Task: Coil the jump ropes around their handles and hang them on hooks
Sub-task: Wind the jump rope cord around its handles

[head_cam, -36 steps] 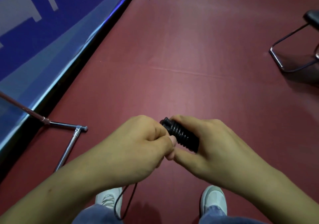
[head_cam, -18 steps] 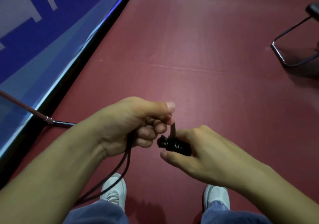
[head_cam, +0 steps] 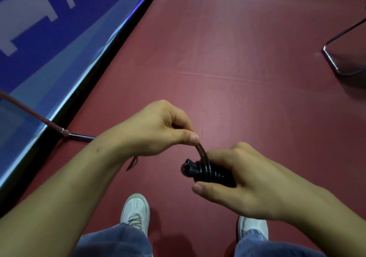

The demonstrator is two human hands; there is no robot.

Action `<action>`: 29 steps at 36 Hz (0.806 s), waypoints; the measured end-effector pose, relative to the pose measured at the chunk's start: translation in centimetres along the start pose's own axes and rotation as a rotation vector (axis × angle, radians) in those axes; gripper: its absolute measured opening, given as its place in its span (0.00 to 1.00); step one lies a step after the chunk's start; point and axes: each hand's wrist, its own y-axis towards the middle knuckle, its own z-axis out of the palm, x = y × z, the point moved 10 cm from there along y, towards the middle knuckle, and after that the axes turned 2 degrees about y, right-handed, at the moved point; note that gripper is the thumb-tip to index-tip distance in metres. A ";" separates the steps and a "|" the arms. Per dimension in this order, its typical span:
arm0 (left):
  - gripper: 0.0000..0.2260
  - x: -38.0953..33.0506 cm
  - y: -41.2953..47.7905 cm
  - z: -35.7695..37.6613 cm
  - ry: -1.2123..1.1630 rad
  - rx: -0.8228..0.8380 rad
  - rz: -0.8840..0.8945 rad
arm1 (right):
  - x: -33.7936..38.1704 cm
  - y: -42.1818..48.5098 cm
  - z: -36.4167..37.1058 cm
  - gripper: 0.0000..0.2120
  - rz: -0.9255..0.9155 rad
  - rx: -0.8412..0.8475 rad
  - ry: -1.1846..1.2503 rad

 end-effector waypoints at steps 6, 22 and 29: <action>0.12 0.4 -0.1 1.0 -0.191 0.084 -0.004 | 0.7 -0.5 -1.0 0.19 -0.072 -0.082 0.000; 0.19 -0.2 -0.4 6.1 -0.915 0.209 -0.096 | -1.4 -0.9 -4.3 0.19 0.049 -0.461 0.809; 0.23 -1.1 -0.6 6.5 -0.984 0.191 -0.138 | -2.6 -0.4 -4.6 0.08 0.085 -0.460 1.082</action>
